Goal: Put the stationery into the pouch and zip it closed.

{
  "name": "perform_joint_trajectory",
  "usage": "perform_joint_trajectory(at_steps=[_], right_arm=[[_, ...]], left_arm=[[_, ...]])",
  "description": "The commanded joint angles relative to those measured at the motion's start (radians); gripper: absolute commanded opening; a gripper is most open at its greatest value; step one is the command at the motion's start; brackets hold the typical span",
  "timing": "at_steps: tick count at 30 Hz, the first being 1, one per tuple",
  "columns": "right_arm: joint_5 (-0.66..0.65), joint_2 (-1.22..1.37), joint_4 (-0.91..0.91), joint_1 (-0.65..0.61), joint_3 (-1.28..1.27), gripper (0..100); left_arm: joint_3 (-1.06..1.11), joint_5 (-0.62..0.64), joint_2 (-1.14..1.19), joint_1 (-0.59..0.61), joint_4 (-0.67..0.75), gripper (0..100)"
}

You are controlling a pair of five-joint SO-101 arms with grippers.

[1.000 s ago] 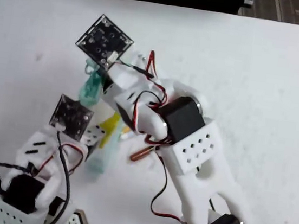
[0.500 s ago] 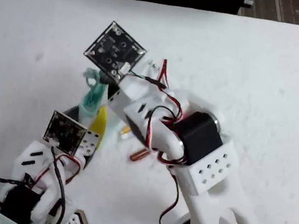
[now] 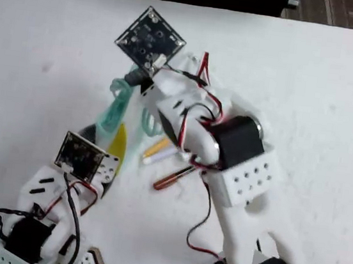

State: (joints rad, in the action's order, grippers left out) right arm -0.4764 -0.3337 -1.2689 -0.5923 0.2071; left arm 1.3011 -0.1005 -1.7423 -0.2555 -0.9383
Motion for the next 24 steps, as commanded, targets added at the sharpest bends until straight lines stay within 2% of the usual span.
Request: perform_joint_trajectory(at_steps=[1,24], right_arm=[[-0.017,0.030,0.076,0.065,0.012,1.7],[-0.011,0.208,0.318,0.177,0.012,1.7]], left_arm=[[0.003,-0.015,0.007,-0.004,0.014,2],[0.005,-0.015,0.007,-0.004,0.011,2]])
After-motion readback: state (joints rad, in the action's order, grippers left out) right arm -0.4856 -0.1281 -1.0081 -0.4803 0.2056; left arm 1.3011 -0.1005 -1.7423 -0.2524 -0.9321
